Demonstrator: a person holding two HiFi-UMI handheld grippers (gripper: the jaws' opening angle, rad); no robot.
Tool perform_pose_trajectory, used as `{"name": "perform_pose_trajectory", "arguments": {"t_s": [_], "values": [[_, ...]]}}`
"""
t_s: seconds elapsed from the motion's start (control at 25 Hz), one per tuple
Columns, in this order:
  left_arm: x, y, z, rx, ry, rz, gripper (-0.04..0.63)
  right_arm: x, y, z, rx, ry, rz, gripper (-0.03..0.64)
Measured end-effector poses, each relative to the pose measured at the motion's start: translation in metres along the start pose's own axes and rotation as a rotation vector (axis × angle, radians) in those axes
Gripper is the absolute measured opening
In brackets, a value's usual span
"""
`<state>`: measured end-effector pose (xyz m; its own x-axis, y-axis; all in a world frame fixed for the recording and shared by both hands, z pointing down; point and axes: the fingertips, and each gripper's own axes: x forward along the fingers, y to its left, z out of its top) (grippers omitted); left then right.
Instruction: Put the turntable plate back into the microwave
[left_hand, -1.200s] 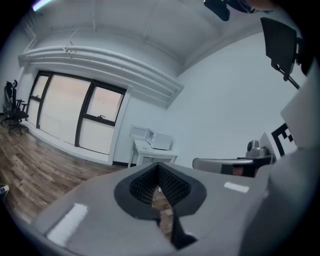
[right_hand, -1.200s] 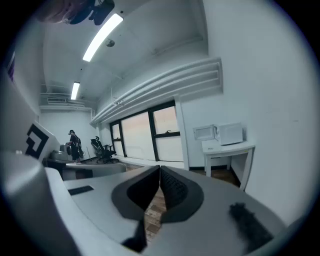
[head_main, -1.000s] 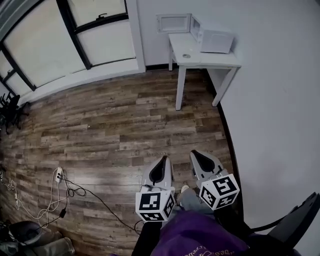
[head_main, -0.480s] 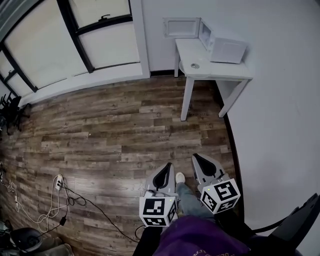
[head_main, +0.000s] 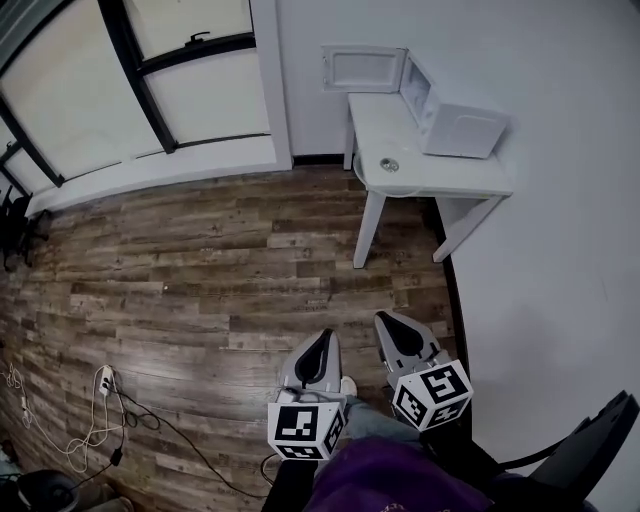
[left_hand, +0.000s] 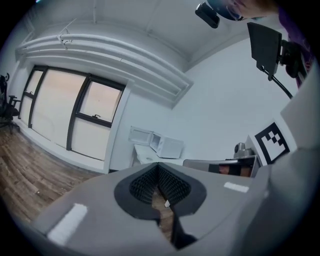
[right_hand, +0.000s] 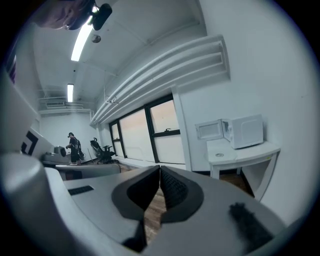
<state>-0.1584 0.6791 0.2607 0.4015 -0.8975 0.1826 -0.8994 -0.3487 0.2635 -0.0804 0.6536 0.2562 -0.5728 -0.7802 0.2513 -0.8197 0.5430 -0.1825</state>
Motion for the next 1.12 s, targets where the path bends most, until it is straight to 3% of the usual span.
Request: {"name": "perform_pose_trajectory", "arguments": {"t_s": [0.4, 0.64, 0.88, 1.12], "values": [[0.062, 0.030, 0.024, -0.084, -0.043, 0.044, 0.003, 0.062, -0.048, 0.022, 0.033, 0.000, 0.009, 0.011], [0.090, 0.047, 0.060, -0.053, -0.123, -0.039, 0.003, 0.105, -0.054, 0.028, 0.052, 0.012, 0.033, 0.011], [0.147, 0.110, 0.080, -0.024, -0.096, -0.035, 0.003, 0.182, -0.069, 0.047, 0.038, 0.009, -0.013, 0.011], [0.207, 0.180, 0.106, -0.062, -0.051, -0.067, 0.003, 0.275, -0.075, 0.067, 0.049, 0.045, 0.007, 0.011]]}}
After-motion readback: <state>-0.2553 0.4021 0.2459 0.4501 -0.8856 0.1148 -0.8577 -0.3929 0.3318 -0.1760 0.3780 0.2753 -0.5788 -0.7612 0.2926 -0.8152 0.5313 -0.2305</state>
